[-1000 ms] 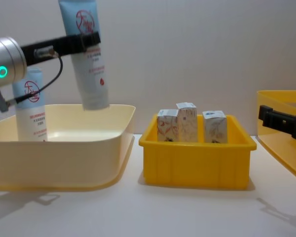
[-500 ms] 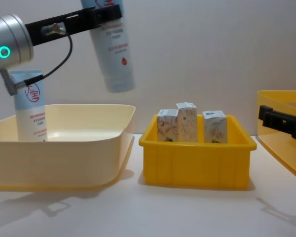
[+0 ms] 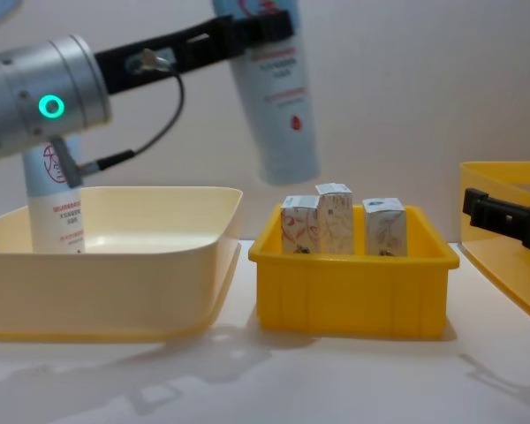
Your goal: Bimanual collaborative sorting of washing and personal care products
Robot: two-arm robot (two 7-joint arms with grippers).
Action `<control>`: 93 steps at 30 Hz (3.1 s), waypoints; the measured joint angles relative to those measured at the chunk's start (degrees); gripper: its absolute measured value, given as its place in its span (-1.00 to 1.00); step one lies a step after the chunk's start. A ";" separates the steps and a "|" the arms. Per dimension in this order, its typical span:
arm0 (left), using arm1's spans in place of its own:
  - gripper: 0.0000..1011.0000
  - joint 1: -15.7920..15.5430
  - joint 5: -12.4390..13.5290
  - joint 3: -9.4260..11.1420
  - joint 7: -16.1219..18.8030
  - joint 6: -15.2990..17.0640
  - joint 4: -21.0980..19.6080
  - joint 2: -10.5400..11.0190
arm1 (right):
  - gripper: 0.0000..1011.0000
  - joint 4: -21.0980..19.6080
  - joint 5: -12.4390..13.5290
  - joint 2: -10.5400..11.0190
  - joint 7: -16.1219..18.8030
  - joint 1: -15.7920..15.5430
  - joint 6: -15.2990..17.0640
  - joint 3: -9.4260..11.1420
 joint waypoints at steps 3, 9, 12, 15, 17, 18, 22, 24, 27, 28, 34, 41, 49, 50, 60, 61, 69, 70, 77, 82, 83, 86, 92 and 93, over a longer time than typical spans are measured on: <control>-0.46 -0.10 -0.21 0.86 -0.85 0.10 0.28 -0.31 | 0.98 0.00 0.00 0.00 0.00 0.00 0.00 0.00; -0.46 -0.11 -0.52 2.84 -2.47 0.18 0.63 -0.92 | 0.98 0.00 0.00 0.00 0.00 0.00 0.00 0.00; -0.46 -0.05 -0.59 3.49 -2.93 0.18 0.72 -1.12 | 0.98 0.00 0.00 0.00 0.01 0.00 0.00 0.02; -0.46 0.00 -0.64 3.88 -3.21 0.18 0.77 -1.24 | 0.98 0.00 0.08 0.00 0.33 0.01 0.00 0.07; -0.46 0.07 -0.69 4.29 -3.50 0.18 0.81 -1.38 | 0.98 -0.01 0.32 0.09 0.79 0.05 0.01 0.14; -0.46 0.07 -0.69 4.29 -3.50 0.18 0.81 -1.38 | 0.98 -0.01 0.32 0.09 0.79 0.05 0.01 0.14; -0.46 0.13 -0.74 4.77 -3.83 0.18 0.88 -1.54 | 0.98 -0.32 1.58 0.58 2.78 0.17 0.25 0.42; -0.46 0.15 -0.76 4.95 -3.96 0.18 0.90 -1.58 | 0.98 -0.65 2.45 0.89 4.03 0.21 0.53 0.62; -0.46 0.17 -0.79 5.20 -4.11 0.18 0.93 -1.67 | 0.98 -1.20 3.67 1.44 5.70 0.30 1.01 0.91; -0.46 0.17 -0.79 5.20 -4.11 0.18 0.93 -1.67 | 0.98 -1.34 4.12 1.58 6.31 0.34 1.22 0.99; -0.46 0.21 -0.82 5.46 -4.27 0.17 0.97 -1.76 | 0.98 -2.78 7.35 3.22 10.33 0.75 2.83 1.69; -0.46 0.25 -0.85 5.64 -4.40 0.17 1.00 -1.81 | 0.98 -4.35 11.87 5.42 15.30 1.43 5.35 2.68; -0.46 0.26 -0.86 5.73 -4.46 0.16 1.00 -1.85 | 0.98 -5.26 16.84 7.91 20.94 2.80 8.48 3.36; -0.46 0.26 -0.86 5.74 -4.47 0.17 1.01 -1.86 | 0.98 -5.28 17.80 8.39 22.19 3.23 9.16 3.36; -0.46 0.26 -0.86 5.80 -4.53 0.16 1.01 -1.89 | 0.98 -3.50 20.80 10.74 28.19 8.13 13.27 0.86; -0.46 0.26 -0.85 5.81 -4.53 0.16 1.01 -1.89 | 0.98 -3.01 20.81 10.83 28.69 8.93 13.62 0.23; -0.46 0.25 -0.85 5.83 -4.54 0.16 1.00 -1.89 | 0.98 -0.47 19.80 10.91 29.95 12.68 14.80 -2.97; -0.46 0.26 -0.85 5.83 -4.54 0.16 1.00 -1.88 | 0.98 -0.27 19.60 10.91 29.96 12.94 14.82 -3.21; -0.46 0.25 -0.85 5.83 -4.54 0.16 1.00 -1.89 | 0.98 1.30 17.53 10.87 29.74 15.18 14.73 -5.57; -0.46 0.25 -0.85 5.83 -4.53 0.16 1.00 -1.88 | 0.98 2.07 15.97 10.94 29.04 16.27 14.14 -6.96; -0.46 0.26 -0.85 5.83 -4.53 0.16 1.00 -1.88 | 0.98 2.20 15.80 10.93 28.92 16.43 14.04 -7.18; -0.46 0.25 -0.85 5.83 -4.53 0.16 1.00 -1.88 | 0.98 2.59 15.06 10.88 28.45 16.94 13.59 -7.72; -0.46 0.25 -0.85 5.83 -4.53 0.17 1.00 -1.88 | 0.98 3.86 13.95 10.20 27.68 18.26 12.69 -9.04; -0.46 0.25 -0.85 5.83 -4.53 0.17 1.00 -1.88 | 0.98 4.06 13.80 10.07 27.55 18.45 12.53 -9.21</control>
